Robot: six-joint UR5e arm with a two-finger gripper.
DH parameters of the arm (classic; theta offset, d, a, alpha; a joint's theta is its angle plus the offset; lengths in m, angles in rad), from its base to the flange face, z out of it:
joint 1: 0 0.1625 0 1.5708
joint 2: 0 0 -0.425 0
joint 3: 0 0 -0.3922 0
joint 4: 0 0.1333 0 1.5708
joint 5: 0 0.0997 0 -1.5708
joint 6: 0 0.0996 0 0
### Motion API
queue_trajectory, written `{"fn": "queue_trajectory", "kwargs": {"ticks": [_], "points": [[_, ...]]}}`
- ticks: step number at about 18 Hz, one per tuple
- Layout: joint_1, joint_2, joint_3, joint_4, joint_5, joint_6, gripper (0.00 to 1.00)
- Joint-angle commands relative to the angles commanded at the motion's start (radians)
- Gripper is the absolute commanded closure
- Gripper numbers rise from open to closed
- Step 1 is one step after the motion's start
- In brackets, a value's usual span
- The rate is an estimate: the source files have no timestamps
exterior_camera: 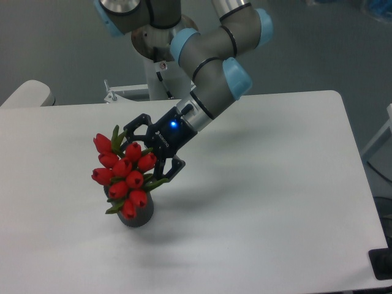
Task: Pick up the flowers from the vase
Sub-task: 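Lower the gripper around the tulip stems above the vase rim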
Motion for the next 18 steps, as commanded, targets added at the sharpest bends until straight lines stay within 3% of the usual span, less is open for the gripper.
{"fn": "queue_trajectory", "kwargs": {"ticks": [15,18], "points": [[-0.025,-0.022,0.008,0.025,0.0,-0.021,0.0],[-0.025,-0.025,0.014,0.025,0.0,-0.029,0.18]]}}
